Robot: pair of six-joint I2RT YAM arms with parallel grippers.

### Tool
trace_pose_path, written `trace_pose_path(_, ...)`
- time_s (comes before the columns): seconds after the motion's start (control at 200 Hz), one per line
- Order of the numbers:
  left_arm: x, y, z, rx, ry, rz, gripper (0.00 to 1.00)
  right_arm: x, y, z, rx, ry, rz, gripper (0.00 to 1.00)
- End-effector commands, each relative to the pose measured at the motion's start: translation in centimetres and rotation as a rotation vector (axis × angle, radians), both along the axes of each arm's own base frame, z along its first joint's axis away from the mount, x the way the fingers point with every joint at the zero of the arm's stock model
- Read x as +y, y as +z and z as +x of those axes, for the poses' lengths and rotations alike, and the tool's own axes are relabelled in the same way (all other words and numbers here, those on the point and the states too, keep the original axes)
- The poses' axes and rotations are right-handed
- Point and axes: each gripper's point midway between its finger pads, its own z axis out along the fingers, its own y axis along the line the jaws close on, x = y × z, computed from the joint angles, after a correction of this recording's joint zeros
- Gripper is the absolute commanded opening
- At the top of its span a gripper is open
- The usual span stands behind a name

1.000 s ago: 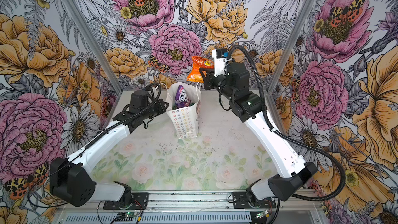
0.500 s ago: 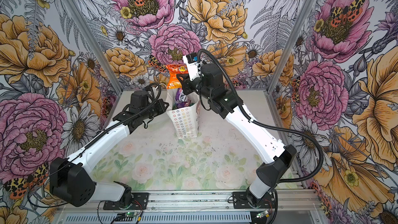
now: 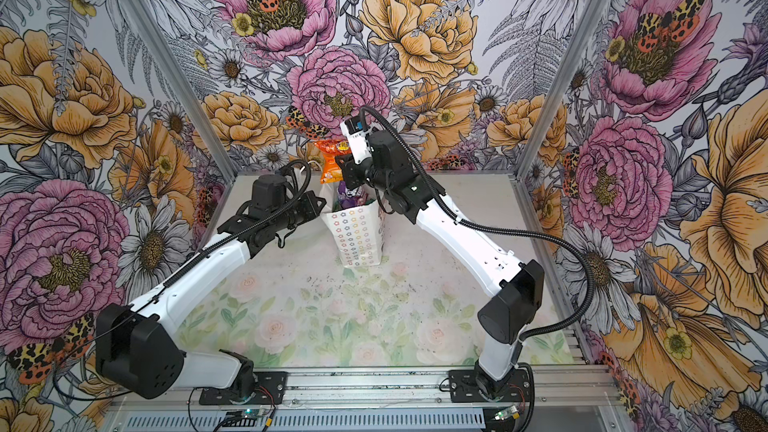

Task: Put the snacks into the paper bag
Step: 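Carry the orange chips bag over the paper bag opening with the right gripper, then lower the orange chips bag into the paper bag and open the right gripper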

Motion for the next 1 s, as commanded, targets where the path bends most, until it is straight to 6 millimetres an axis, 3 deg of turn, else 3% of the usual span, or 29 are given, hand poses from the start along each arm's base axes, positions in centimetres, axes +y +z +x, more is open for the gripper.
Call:
trace_pose_path(0.0, 0.5, 2.2, 0.0, -0.066, 0.019, -0.006, 0.00, 0.0, 0.0, 0.9, -0.029, -0.006, -0.009, 0.00)
trace_pose_path(0.59, 0.5, 2.3, 0.0, -0.067, 0.022, -0.009, 0.00, -0.4, -6.2, 3.9, 0.085, -0.048, -0.076, 0.00)
trace_pose_path(0.996, 0.5, 2.2, 0.1, -0.066, 0.023, -0.007, 0.00, -0.4, -10.3, 3.0, 0.210, -0.036, -0.125, 0.00)
